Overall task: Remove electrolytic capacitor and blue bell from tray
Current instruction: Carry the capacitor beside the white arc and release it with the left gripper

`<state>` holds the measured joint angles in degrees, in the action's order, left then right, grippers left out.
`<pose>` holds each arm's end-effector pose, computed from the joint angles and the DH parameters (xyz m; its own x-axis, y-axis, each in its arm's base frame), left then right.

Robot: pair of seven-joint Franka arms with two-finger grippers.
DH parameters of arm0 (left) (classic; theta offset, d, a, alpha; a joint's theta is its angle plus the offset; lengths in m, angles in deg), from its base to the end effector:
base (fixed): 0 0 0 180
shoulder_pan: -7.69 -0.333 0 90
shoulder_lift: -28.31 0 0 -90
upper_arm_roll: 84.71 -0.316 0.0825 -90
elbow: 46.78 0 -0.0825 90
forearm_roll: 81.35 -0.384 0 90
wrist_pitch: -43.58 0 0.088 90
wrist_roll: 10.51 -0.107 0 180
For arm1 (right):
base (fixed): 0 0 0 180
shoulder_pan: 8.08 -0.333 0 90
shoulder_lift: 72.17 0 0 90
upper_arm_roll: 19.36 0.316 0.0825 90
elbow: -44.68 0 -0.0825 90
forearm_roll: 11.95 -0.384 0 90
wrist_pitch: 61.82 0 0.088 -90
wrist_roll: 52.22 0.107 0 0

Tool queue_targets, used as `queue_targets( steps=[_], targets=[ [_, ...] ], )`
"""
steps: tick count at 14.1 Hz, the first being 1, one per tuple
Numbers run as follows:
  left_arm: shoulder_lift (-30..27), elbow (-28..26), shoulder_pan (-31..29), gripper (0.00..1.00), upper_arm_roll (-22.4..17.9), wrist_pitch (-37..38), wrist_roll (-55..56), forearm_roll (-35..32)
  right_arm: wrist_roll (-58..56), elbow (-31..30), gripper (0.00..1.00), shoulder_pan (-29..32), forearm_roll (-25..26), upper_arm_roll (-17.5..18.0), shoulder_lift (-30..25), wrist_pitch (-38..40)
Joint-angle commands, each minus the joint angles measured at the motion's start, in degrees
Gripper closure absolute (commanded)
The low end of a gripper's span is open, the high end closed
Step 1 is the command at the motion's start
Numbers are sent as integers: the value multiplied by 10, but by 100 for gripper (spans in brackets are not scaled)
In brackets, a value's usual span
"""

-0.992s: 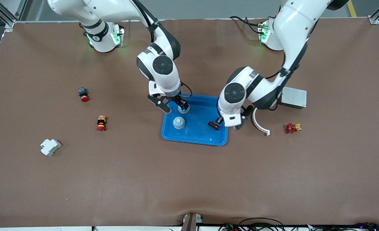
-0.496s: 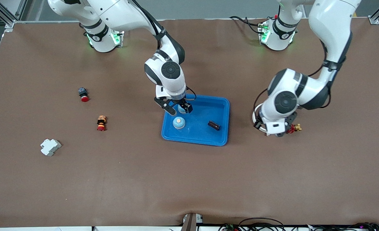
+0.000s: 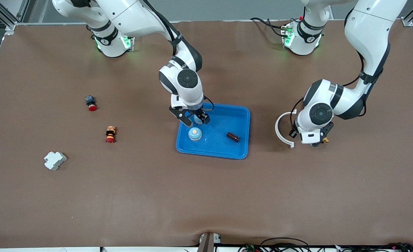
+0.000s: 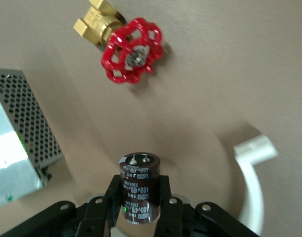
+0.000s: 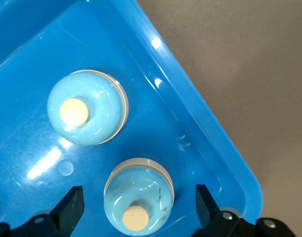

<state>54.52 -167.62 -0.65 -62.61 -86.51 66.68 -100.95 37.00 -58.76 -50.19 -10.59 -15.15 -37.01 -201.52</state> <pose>0.5358 -0.1262 0.1922 0.6443 0.7644 -0.0235 0.7375 -0.6291 -0.2456 0.4552 0.4717 0.2060 0.7353 -0.6772 -0.0263 -0.6777 -0.7350 -0.0214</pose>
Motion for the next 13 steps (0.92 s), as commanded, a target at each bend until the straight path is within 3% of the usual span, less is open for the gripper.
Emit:
queue_targets(
  steps=[1,2,4,6,9,13],
  targets=[
    [11,-11,-15,100,6,-24,0,-18,18,16,0,-13,13,-7,15,-7],
    [12,-8,-16,100,6,-24,1,-17,19,17,0,-16,12,-7,15,-7],
    [11,-4,-11,64,6,-24,13,-16,24,22,0,-18,13,-7,19,-7],
    [6,-3,-15,0,7,-21,13,-16,25,26,0,-18,13,-7,24,-7],
    [-12,17,-11,0,12,-12,50,-11,24,28,0,-18,13,-7,23,-6],
    [-13,101,-6,0,39,71,55,16,24,29,0,-18,13,-7,23,-5]
  ],
)
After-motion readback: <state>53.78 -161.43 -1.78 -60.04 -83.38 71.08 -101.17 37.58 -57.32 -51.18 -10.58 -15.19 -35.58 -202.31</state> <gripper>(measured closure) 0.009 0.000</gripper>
